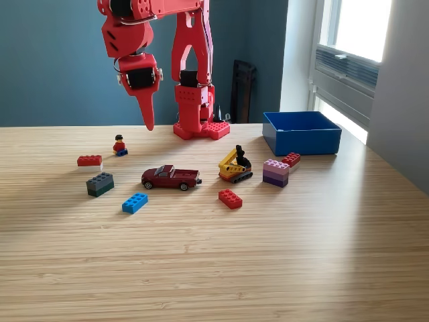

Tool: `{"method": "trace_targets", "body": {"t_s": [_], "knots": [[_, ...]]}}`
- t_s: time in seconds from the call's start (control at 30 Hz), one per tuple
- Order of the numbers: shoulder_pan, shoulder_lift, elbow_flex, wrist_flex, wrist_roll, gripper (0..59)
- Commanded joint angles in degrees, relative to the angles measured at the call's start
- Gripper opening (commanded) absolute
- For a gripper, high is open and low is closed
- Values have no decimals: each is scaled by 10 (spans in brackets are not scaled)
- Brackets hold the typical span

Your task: Grasp a lego block and put it in the bin.

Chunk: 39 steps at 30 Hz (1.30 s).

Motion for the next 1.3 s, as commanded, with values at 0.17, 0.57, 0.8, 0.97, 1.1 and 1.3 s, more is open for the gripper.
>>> {"method": "trace_targets", "body": {"t_s": [0.17,0.57,0.8,0.97,1.1,1.3], "knots": [[37,113,66,-4,-321,244],[138,120,150,-82,-491,316],[180,119,143,-91,-531,342],[228,114,149,-91,-573,345],[278,114,161,-91,-603,336],[329,113,168,-114,-602,336]]}}
